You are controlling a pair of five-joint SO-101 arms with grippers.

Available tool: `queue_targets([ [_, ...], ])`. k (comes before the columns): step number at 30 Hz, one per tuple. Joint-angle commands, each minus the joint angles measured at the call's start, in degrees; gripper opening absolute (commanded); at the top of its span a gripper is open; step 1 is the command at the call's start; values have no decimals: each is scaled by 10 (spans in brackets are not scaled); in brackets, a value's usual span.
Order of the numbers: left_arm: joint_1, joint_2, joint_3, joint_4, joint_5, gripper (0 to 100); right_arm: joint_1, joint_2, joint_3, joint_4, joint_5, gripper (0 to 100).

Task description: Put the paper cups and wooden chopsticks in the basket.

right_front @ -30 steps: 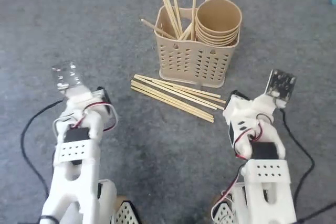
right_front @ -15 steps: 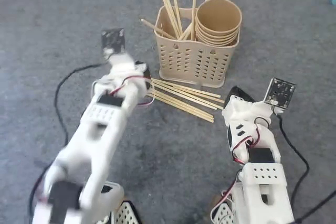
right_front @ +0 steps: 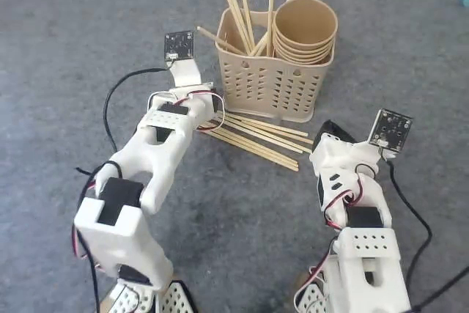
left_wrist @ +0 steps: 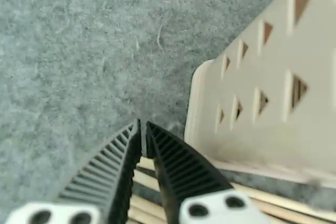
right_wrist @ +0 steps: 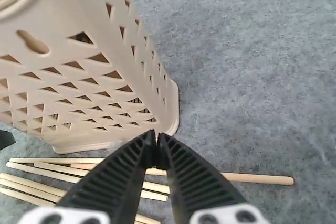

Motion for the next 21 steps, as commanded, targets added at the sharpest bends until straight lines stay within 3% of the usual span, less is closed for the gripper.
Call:
queue_targets([
  [1, 0, -4, -35, 18, 5, 13, 8, -10, -3, -11, -1, 8],
  [9, 8, 4, -46, 52, 4, 13, 8, -10, -3, -11, -1, 8],
  [21, 28, -4, 5, -4, 4, 13, 6, -7, -2, -11, 30, 8],
])
